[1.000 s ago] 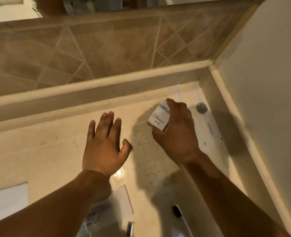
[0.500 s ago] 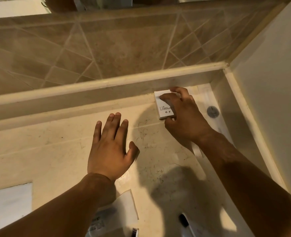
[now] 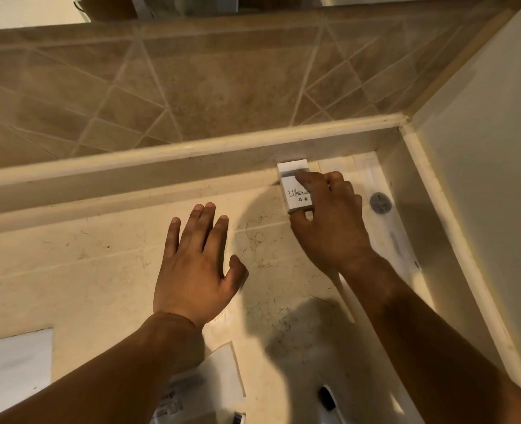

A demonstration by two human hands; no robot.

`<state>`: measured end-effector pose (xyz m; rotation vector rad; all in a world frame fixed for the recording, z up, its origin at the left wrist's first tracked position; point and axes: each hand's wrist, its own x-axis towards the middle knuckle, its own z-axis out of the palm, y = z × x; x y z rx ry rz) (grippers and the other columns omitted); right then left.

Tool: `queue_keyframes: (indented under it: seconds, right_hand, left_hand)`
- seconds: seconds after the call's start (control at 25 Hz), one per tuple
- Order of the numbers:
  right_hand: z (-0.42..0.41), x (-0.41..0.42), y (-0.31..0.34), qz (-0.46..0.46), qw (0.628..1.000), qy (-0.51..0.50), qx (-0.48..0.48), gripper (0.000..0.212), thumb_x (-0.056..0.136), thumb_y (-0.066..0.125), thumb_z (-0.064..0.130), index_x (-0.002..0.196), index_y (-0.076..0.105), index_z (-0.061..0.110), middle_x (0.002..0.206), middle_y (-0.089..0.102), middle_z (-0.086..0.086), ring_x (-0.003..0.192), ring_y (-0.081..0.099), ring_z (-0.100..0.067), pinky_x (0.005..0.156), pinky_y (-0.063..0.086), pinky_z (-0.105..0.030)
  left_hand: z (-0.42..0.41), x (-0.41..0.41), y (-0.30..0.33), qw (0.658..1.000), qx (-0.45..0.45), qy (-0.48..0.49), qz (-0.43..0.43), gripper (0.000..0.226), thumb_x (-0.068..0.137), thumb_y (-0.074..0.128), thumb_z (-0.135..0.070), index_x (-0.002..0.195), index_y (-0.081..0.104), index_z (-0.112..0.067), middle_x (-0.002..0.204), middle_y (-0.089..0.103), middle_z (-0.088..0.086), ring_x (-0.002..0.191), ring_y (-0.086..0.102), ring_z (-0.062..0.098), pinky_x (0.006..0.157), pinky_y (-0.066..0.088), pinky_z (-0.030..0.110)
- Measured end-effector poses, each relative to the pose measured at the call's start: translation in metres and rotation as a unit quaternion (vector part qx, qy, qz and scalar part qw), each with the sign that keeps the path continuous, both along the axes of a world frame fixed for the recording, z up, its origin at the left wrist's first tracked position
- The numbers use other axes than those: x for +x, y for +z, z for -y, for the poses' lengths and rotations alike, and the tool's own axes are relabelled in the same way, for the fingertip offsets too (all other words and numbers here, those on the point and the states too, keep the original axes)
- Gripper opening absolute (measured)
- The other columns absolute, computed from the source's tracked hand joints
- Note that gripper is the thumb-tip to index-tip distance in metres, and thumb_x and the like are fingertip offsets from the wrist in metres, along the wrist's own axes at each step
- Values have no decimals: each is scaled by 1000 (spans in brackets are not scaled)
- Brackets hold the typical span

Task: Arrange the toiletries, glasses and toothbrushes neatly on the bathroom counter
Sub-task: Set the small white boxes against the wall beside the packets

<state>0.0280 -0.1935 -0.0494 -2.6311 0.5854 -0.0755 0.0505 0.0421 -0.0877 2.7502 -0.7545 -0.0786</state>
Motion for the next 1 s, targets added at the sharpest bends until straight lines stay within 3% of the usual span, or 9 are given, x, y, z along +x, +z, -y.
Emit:
queue_keyframes:
  seconds: [0.16,0.28,0.56,0.68,0.8,0.92,1.0]
  right_hand:
    - [-19,-3,-3,9,999,-41,8,62,84,65,54,139,40,39,138,49,2,124,45,-19,111,37,-48]
    - [-20,1,-2,0,999,-51,18,61,86,66,51,140,41,38,141,48,1,127,45,-22,113,36,-52]
    - [-24,-9,4,-8,998,-49,50,77,87,68,53,151,29,33,154,36,1,138,35,-22,117,32,-52]
    - [-37,-35,12,7,997,-59,58,73,88,67,52,148,30,33,157,31,1,142,32,-23,118,34,-53]
    - [-49,-78,26,16,996,-48,80,60,91,66,45,142,38,31,150,39,0,135,37,-18,117,33,-44]
    - [-58,-131,56,24,992,-17,125,51,91,70,36,136,49,24,139,49,0,120,42,-7,106,38,-26]
    - [-65,-157,80,13,993,16,119,45,91,69,34,132,55,21,135,53,-1,117,48,-10,98,36,-15]
  left_hand:
    - [0,-1,2,1000,7,2,-3,72,97,30,-55,155,45,-15,168,31,8,158,19,23,129,6,50]
    - [0,-1,2,1000,1,3,-6,71,96,32,-53,154,45,-14,168,31,9,158,18,23,129,4,48]
    - [-2,-2,-1,1000,3,0,-7,71,96,33,-53,155,44,-14,169,29,8,159,15,21,129,1,46]
    - [-5,-2,-1,1000,8,-7,-5,72,98,32,-57,155,42,-15,169,29,8,159,15,22,129,1,47]
    - [-6,-4,9,999,18,-12,-25,74,96,33,-58,156,40,-15,170,26,9,159,13,23,129,0,47]
    - [-6,-4,31,994,10,-7,-109,71,94,42,-54,154,44,-15,171,23,7,159,9,20,128,1,47]
    - [-13,0,56,983,38,-81,-161,60,96,44,-56,133,61,-12,159,41,13,152,26,29,123,20,46]
